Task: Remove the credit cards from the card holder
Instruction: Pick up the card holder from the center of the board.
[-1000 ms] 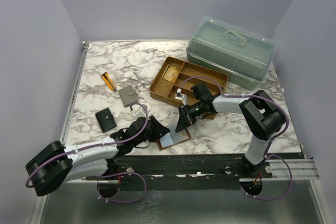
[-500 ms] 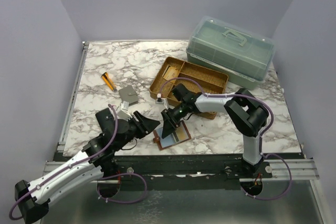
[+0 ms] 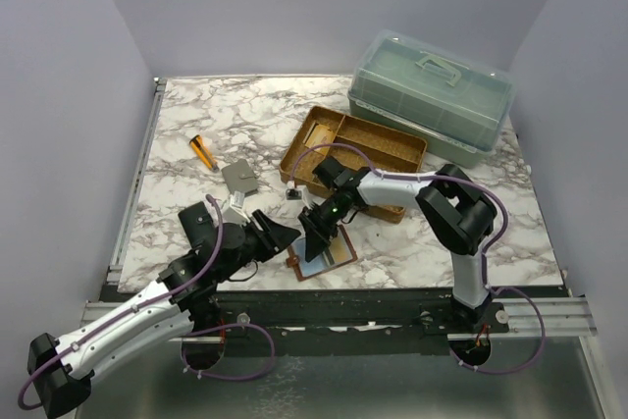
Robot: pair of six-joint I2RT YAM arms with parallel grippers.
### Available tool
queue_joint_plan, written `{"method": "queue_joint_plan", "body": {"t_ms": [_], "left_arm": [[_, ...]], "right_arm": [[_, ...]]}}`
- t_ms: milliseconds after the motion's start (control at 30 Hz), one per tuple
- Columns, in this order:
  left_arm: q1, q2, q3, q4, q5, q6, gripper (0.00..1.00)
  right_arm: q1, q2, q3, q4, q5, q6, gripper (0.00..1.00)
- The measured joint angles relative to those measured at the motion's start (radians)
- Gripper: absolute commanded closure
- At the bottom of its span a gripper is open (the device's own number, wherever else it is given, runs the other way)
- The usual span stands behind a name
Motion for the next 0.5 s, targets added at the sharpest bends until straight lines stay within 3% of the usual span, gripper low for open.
{"method": "queue_joint_plan", "body": {"t_ms": [267,500], "left_arm": [[0.000,0.047,-0.087,0.161,0.051,-0.037,0.53],[0.000,0.241,-0.103,0.340,0.092,-0.056,0.55]], "right_arm": [[-0.064,-0.067,0.005,-0.089,-0.018,-0.157,0.50],[-0.105,-0.082,-0.040,-0.108,-0.018,-0.180,0.52]]}}
